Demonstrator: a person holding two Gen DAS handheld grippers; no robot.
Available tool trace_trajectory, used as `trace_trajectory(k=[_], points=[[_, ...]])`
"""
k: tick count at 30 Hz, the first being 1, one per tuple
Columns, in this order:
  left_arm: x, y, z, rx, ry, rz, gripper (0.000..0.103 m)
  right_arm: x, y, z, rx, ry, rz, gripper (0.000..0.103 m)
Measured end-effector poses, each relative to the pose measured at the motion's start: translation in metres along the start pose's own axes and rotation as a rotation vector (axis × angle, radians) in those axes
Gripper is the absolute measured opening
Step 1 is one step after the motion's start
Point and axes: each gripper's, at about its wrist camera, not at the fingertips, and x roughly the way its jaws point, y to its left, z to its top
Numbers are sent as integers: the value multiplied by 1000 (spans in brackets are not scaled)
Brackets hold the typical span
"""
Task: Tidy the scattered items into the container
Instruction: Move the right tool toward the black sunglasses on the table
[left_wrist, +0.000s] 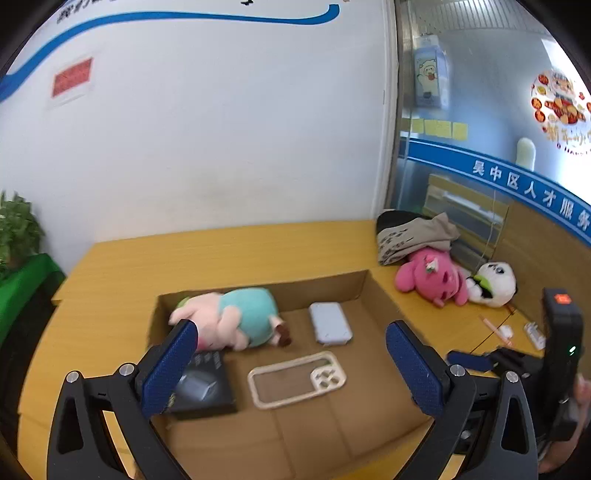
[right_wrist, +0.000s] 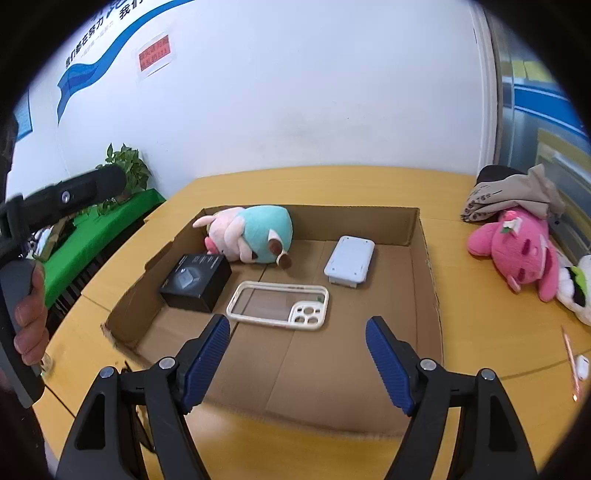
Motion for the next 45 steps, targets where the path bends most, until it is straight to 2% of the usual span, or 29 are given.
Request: trace_trajectory(k=[7, 13, 21, 35, 45], points=[[-42, -12, -56, 9, 21, 50, 103, -33, 18, -34, -4, -11, -24, 76], [-71, -21, -85, -24, 25, 43, 103, -57, 26, -53, -10, -16, -35, 76], [-86, -23, -91, -51, 18, 26, 103, -72, 34, -62, -22, -26, -45, 76], [-83, -17, -103, -87, 36, -5, 103, -73, 43, -75, -36, 1, -69, 76], [-80, -16, -110, -101, 54, 5, 103, -73, 42, -78, -39, 2, -69, 76]])
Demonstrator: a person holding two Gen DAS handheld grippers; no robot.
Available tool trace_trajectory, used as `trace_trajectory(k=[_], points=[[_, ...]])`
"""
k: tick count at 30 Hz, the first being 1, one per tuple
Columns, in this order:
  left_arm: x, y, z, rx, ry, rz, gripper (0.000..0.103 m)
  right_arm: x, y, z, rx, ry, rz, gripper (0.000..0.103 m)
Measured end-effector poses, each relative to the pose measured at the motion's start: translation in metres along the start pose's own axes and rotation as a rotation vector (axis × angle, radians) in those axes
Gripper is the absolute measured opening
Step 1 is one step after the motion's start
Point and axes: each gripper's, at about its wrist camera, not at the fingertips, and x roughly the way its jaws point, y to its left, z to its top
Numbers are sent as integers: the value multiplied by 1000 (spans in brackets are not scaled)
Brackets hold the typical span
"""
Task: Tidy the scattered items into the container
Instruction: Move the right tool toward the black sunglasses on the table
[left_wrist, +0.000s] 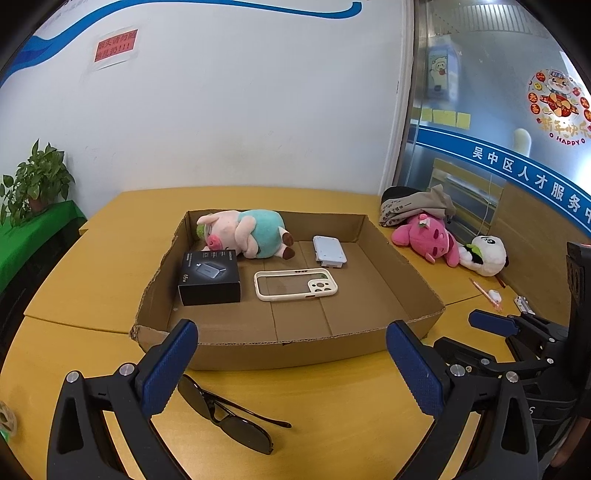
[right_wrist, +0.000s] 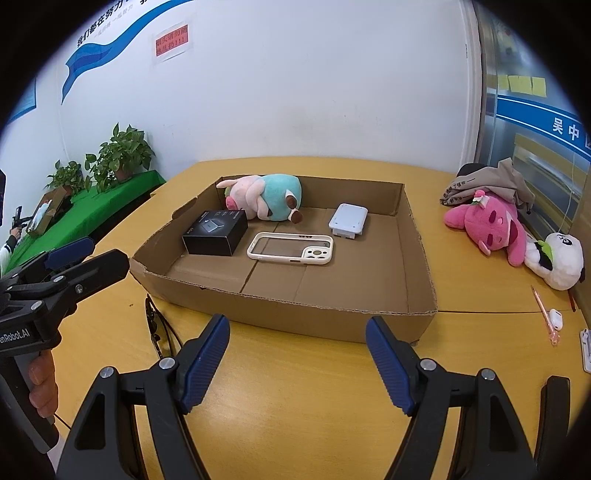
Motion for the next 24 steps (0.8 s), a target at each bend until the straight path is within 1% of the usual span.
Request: trace_trajectory(k=[9, 13, 16, 18, 21, 24], points=[[7, -3, 2, 15, 22, 1, 103, 1, -6, 0, 17, -1, 11, 76], [15, -2, -3, 18, 45, 7, 103, 10, -5, -5, 13, 24, 28, 76], [22, 6, -7, -3, 70, 14, 103, 18, -1, -9, 4, 44, 57, 76], [27, 15, -8, -29, 87, 25, 103, 24, 4, -11, -11, 60, 86, 76], [31, 34, -13, -70, 117, 33, 103, 36, 17, -15, -55, 93, 160, 76], [39, 56, -26, -129, 171, 50, 103, 51, 37, -23, -116, 144, 277, 76]])
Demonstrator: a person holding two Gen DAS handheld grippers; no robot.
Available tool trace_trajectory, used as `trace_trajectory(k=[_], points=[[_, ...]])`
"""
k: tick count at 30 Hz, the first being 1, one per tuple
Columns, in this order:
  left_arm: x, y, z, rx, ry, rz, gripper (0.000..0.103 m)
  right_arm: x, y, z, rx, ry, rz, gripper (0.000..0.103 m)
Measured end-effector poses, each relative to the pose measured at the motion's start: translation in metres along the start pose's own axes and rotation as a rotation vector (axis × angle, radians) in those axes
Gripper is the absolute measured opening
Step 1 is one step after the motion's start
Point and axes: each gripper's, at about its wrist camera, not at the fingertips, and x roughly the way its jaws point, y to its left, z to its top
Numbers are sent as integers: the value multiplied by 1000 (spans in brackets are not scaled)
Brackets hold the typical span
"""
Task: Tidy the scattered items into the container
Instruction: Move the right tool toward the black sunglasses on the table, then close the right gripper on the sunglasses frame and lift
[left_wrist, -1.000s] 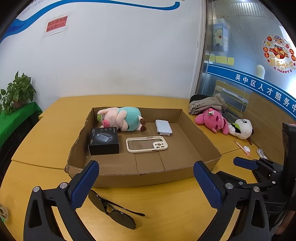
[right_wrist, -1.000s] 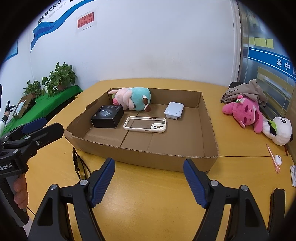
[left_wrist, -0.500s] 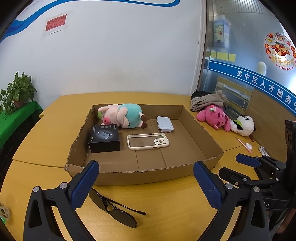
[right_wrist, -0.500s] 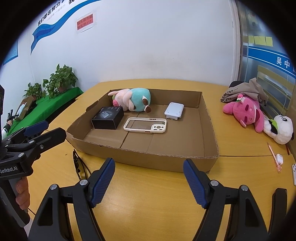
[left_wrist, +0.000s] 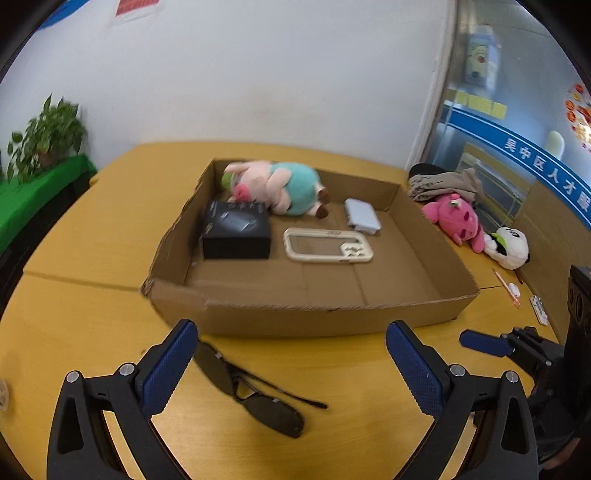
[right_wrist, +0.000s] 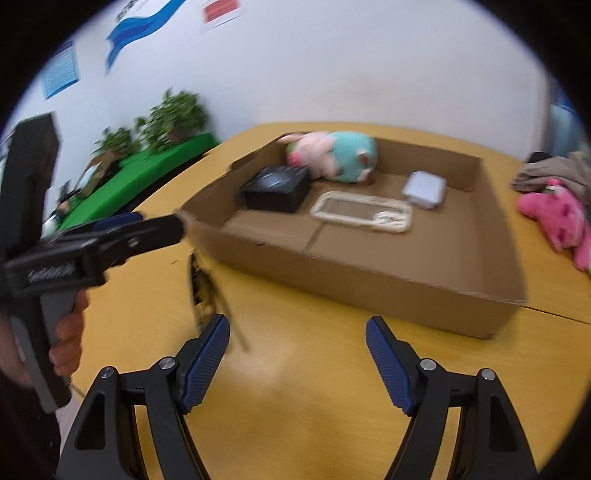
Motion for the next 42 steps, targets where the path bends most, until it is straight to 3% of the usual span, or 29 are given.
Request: trace_trajectory(k=[7, 14, 17, 19, 21, 25, 30, 36, 42], points=[[32, 50, -22, -166, 146, 17, 103, 51, 50, -3, -152, 106, 176, 76], [51, 71, -27, -230, 209, 14, 103, 96, 71, 10, -214, 173, 236, 76], [56, 74, -30, -239, 224, 10, 103, 121, 75, 10, -225, 233, 223, 76], [57, 76, -31, -242, 227, 5, 103, 132, 76, 6, -223, 265, 203, 64], [52, 77, -31, -246, 210, 6, 102, 133, 77, 2, -226, 263, 188, 58], [45, 81, -30, -246, 182, 31, 103, 131, 77, -1, -231, 258, 124, 31], [51, 79, -36, -230, 206, 46, 103, 126, 77, -9, -204, 241, 95, 24], [70, 77, -41, -265, 261, 14, 102, 117, 92, -21, -233, 205, 17, 24], [85, 60, -42, -226, 307, -1, 90, 112, 111, -32, -307, 167, -79, 23]])
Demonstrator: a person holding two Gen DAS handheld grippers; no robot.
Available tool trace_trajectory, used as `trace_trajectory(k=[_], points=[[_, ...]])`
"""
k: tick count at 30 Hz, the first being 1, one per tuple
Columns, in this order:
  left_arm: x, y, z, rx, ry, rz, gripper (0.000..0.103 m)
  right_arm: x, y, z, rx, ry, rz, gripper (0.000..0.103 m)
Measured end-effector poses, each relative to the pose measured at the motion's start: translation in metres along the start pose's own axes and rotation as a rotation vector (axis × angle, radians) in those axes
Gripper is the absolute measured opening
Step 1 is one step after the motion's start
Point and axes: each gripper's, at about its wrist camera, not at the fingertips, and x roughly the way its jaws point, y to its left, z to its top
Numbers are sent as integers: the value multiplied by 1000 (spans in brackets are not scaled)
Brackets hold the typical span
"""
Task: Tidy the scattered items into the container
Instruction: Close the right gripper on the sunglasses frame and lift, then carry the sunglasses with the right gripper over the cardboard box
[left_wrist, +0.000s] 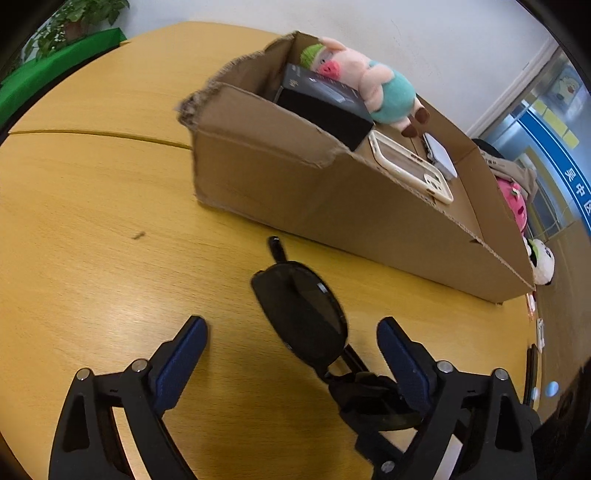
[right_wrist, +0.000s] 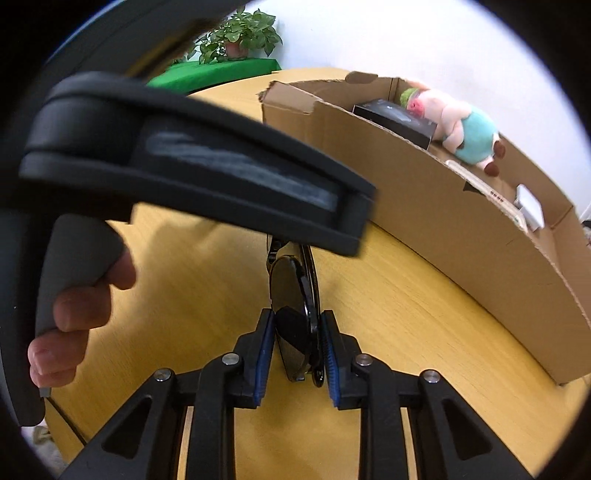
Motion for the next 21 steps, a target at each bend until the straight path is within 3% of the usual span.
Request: trace_trajectory(k=[2, 4, 6, 12, 21], points=[[1, -5, 1, 17, 0, 21, 78, -2, 7, -1, -31, -7, -34, 23], [3, -8, 2, 23, 9, 21, 54, -3, 13, -2, -56, -13, -58, 23], [5, -11, 2, 29, 17, 34, 42, -7, 18, -5, -74, -22, -80, 22], [0, -24, 3, 49, 14, 30, 37, -17, 15, -6, -72, -43, -103, 21], [-38, -68, 21, 152, -57, 33, 36, -52, -12, 7, 1, -128, -134, 21]])
